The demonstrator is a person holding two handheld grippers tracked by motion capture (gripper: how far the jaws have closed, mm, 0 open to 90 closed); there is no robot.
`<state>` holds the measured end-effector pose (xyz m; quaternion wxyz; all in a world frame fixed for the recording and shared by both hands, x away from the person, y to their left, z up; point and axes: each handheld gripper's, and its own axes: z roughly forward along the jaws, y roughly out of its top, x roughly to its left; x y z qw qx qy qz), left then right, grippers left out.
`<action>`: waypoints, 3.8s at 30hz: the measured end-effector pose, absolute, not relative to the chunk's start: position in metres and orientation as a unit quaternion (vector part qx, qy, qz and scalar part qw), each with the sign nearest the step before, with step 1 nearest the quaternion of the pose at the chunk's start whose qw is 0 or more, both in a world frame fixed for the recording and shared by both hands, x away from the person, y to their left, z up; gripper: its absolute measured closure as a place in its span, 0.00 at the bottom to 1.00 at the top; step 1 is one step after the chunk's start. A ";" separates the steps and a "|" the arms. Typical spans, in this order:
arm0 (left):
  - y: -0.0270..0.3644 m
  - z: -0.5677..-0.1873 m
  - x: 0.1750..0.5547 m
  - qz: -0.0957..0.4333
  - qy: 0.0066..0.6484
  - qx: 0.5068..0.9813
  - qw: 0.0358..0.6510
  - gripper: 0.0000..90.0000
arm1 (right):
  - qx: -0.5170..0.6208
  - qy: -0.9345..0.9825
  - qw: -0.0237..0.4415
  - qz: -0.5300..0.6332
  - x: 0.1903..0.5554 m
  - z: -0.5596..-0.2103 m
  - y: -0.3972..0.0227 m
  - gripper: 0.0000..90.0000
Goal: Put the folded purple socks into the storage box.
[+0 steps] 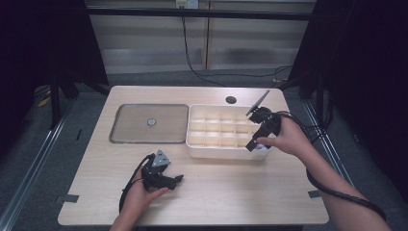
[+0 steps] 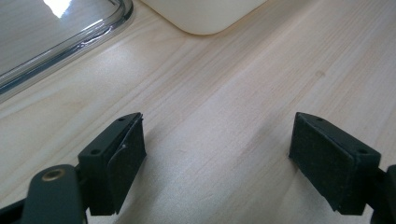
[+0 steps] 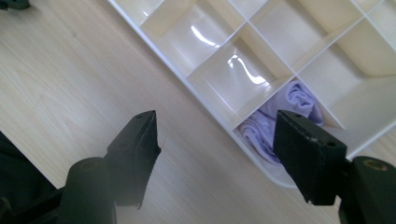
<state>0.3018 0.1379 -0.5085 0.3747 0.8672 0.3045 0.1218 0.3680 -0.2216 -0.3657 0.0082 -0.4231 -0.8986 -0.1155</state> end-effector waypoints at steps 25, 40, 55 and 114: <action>0.138 -0.508 0.302 0.122 0.305 0.867 0.374 0.20 | -0.362 -0.924 0.032 -0.116 0.335 -0.386 -0.199 0.32; 0.138 -0.508 0.302 0.122 0.305 0.867 0.374 0.20 | -0.350 -0.927 0.045 -0.128 0.326 -0.395 -0.192 0.31; 0.138 -0.508 0.302 0.122 0.304 0.867 0.374 0.20 | -0.333 -0.932 0.058 -0.134 0.318 -0.409 -0.178 0.30; 0.138 -0.508 0.302 0.122 0.305 0.867 0.374 0.20 | -0.290 -0.919 0.026 -0.266 0.284 -0.482 -0.167 0.28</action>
